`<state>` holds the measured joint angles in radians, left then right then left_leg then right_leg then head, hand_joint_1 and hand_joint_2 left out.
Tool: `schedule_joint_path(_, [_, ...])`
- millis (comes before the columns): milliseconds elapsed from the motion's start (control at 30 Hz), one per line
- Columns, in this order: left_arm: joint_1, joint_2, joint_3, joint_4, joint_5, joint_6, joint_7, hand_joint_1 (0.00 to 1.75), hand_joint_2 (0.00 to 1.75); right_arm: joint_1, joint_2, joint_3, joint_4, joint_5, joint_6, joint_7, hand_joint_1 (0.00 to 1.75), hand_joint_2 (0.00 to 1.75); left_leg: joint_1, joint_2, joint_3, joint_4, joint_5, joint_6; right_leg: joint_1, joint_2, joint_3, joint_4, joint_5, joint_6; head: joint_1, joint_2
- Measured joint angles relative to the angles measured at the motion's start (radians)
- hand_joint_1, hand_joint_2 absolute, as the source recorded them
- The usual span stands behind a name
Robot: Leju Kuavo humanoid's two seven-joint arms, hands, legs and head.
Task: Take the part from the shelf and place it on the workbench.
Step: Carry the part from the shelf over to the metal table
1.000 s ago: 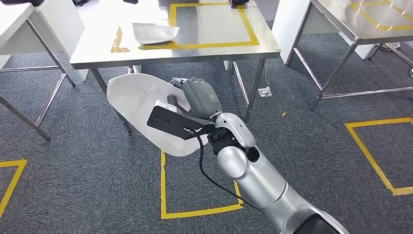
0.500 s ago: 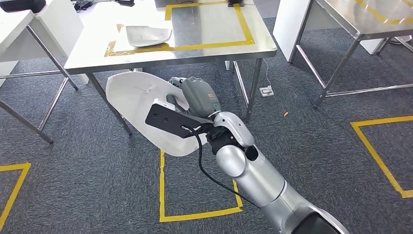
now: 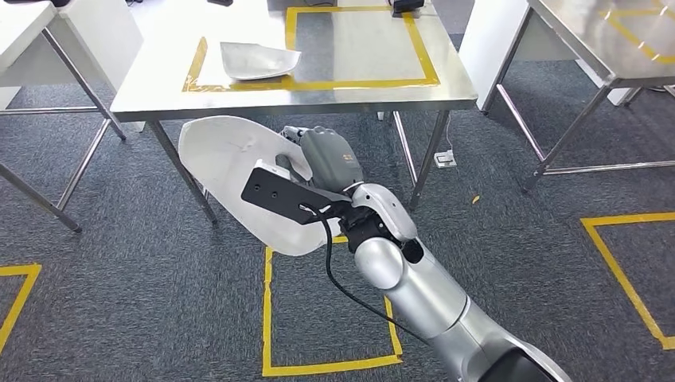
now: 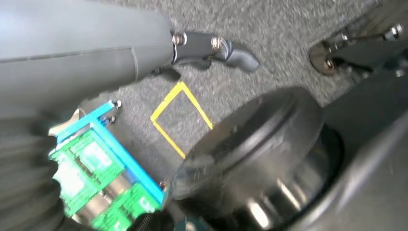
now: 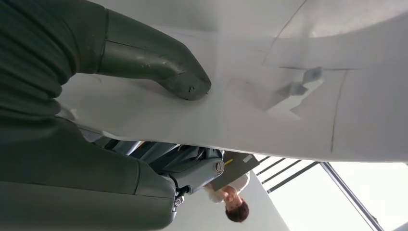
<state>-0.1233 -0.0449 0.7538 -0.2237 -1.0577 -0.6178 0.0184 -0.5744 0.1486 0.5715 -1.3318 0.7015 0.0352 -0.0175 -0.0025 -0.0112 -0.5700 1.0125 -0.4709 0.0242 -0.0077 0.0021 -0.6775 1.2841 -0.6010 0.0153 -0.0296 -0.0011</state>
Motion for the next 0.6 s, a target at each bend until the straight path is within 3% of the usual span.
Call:
schedule_joint_path(33, [0.0,0.0,0.0,0.0,0.0,0.0,0.0,0.0,1.75,0.003,-0.002,0.0,0.001,0.0,0.0,0.0,1.75,1.75,0.0,-0.002,0.014,0.0,-0.012,0.0,0.0,0.0,-0.038,0.026,-0.016,0.001,0.0,0.0])
schedule_joint_path(67, [0.001,0.0,0.0,0.0,0.0,0.0,0.0,0.0,1.75,0.005,-0.003,0.001,0.002,0.0,0.0,0.001,1.75,1.75,-0.001,-0.004,0.03,0.0,-0.025,-0.001,0.0,0.0,-0.059,0.018,-0.016,0.002,0.0,0.0])
schedule_joint_path(100, [0.001,0.0,0.0,0.0,0.0,0.0,0.0,0.0,1.75,0.006,-0.004,0.001,0.003,0.0,0.0,0.001,1.75,1.75,-0.001,-0.006,0.048,0.0,-0.038,-0.003,0.0,0.0,-0.065,-0.02,0.008,0.001,0.0,0.0])
schedule_joint_path(200, [0.001,-0.001,0.0,0.001,-0.001,0.0,0.0,0.0,1.75,0.006,-0.008,0.002,0.005,-0.001,0.0,0.001,1.75,1.75,-0.003,-0.01,0.093,0.004,-0.084,-0.012,0.003,-0.001,-0.043,-0.198,0.171,-0.008,0.001,0.0])
schedule_joint_path(233, [0.0,-0.002,0.0,0.001,-0.001,0.0,0.0,0.0,1.75,0.007,-0.009,0.002,0.006,-0.001,0.0,0.002,1.75,1.75,-0.003,-0.011,0.103,0.003,-0.1,-0.017,0.007,0.0,-0.036,-0.229,0.205,-0.013,0.001,0.0])
schedule_joint_path(267, [0.0,-0.002,0.0,0.002,-0.001,0.0,0.0,0.0,1.75,0.007,-0.009,0.003,0.007,-0.001,0.0,0.003,1.75,1.75,-0.004,-0.013,0.115,0.006,-0.108,-0.024,0.009,0.0,-0.029,-0.243,0.214,-0.02,0.0,0.0])
schedule_joint_path(367, [-0.002,-0.002,0.0,0.0,-0.002,0.0,-0.001,0.0,1.75,0.001,-0.006,0.005,0.004,0.0,-0.002,0.005,1.75,1.75,-0.001,-0.01,0.124,0.047,-0.103,-0.039,0.008,0.003,0.011,-0.247,0.194,-0.044,-0.001,0.0])
schedule_joint_path(433, [-0.003,-0.002,0.0,0.0,-0.003,0.0,-0.001,0.0,1.75,-0.002,-0.004,0.006,0.002,0.0,-0.003,0.006,1.75,1.75,0.002,-0.006,0.062,0.15,-0.105,-0.047,0.005,0.004,0.042,-0.249,0.174,-0.055,-0.003,0.0])
schedule_joint_path(500, [-0.003,-0.002,0.0,0.0,-0.004,0.0,-0.001,0.0,1.75,0.0,-0.004,0.007,0.003,0.0,-0.002,0.008,1.75,1.75,0.005,-0.005,-0.032,0.257,-0.153,-0.053,0.004,0.004,0.071,-0.25,0.148,-0.058,-0.004,0.0])
schedule_joint_path(567, [-0.002,-0.002,0.0,0.0,-0.005,0.0,0.0,0.0,1.75,0.002,-0.004,0.007,0.003,0.0,-0.002,0.009,1.75,1.75,0.005,-0.003,-0.102,0.28,-0.214,-0.054,0.003,0.005,0.106,-0.25,0.118,-0.057,-0.004,0.0])
schedule_joint_path(600, [-0.002,-0.001,0.0,0.0,-0.005,0.0,0.0,0.0,1.75,0.002,-0.004,0.007,0.003,0.0,-0.002,0.01,1.75,1.75,0.005,-0.003,-0.12,0.254,-0.214,-0.053,0.002,0.006,0.128,-0.25,0.101,-0.056,-0.004,0.0])
